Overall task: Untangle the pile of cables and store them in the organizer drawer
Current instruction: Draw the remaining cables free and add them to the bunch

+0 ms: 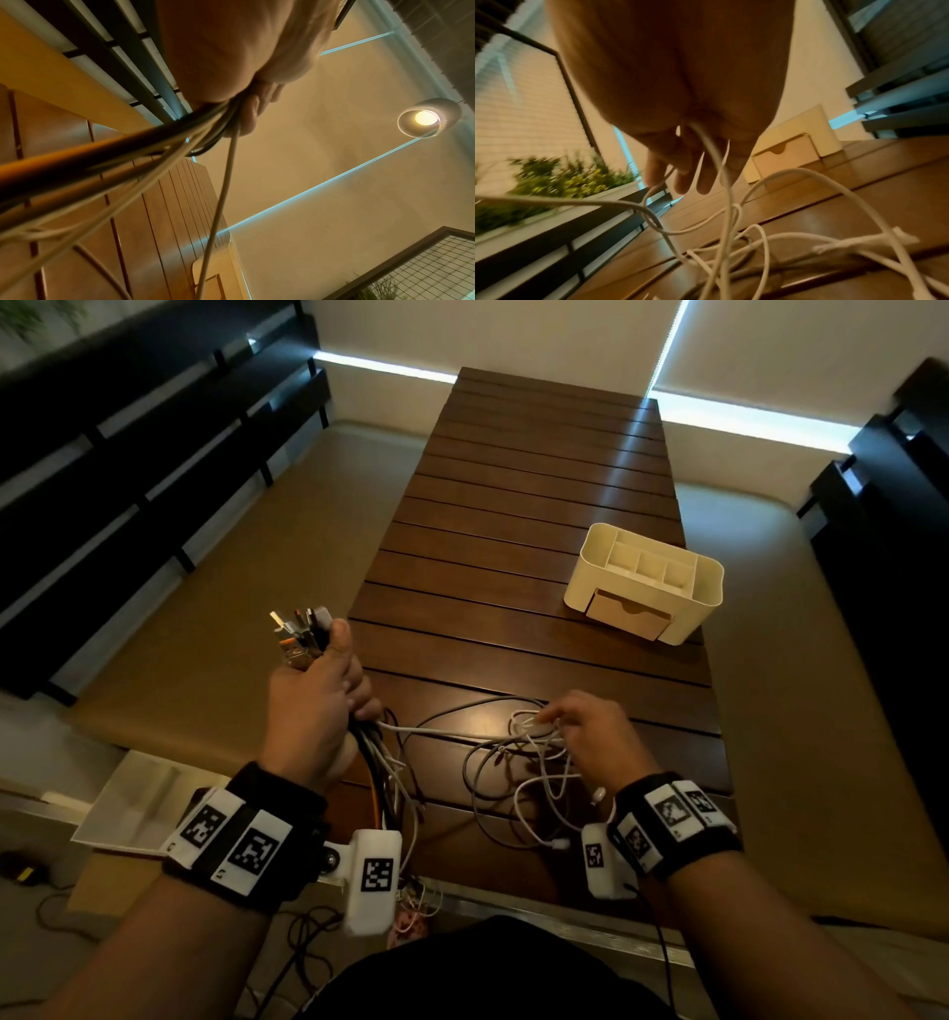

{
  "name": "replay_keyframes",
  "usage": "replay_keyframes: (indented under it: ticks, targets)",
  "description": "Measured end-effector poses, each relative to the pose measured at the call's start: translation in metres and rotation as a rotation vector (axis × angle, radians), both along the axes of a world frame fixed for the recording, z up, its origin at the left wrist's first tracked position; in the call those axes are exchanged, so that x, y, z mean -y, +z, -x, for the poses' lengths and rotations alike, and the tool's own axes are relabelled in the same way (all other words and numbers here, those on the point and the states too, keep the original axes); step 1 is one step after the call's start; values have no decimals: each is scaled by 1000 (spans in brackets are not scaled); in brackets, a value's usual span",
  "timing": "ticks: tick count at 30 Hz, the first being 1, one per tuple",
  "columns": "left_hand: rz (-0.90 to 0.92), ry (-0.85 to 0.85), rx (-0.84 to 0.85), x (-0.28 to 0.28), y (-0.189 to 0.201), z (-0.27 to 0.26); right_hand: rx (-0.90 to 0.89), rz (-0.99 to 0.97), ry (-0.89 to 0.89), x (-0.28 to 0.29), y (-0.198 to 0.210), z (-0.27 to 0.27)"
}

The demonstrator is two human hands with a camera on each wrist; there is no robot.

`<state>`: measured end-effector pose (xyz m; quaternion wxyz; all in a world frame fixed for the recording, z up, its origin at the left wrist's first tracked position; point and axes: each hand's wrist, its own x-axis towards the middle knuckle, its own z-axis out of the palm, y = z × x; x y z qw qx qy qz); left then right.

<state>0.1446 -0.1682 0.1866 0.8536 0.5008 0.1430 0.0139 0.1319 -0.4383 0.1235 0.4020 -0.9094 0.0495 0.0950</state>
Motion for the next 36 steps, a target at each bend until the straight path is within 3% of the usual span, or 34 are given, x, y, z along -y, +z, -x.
replay_keyframes:
  ticks: [6,10,15,18,22,25,27,30,33,36]
  targets:
    - [-24,-1,11,-7,3,1,89,55,-518,52,-5,-23]
    - [-68,-15,14,-11,5,1,105,19,-675,76,-6,-31]
    - [-102,-29,17,-11,4,0,30,146,-444,68,-6,-28]
    - [-98,-49,38,-4,4,1,146,90,-290,31,9,-17]
    - [-90,-93,47,13,6,3,301,-72,145,-29,47,1]
    - [-89,-124,64,23,10,5,175,-54,476,-67,63,5]
    - [-85,-122,77,18,15,3,95,28,577,-77,59,4]
    - [-51,-25,101,-12,26,-8,4,42,493,-59,42,-1]
    - [-56,63,109,-48,30,-15,-55,-68,208,-25,36,-4]
    - [-147,-54,87,-51,28,-9,-6,-55,116,-14,40,-12]
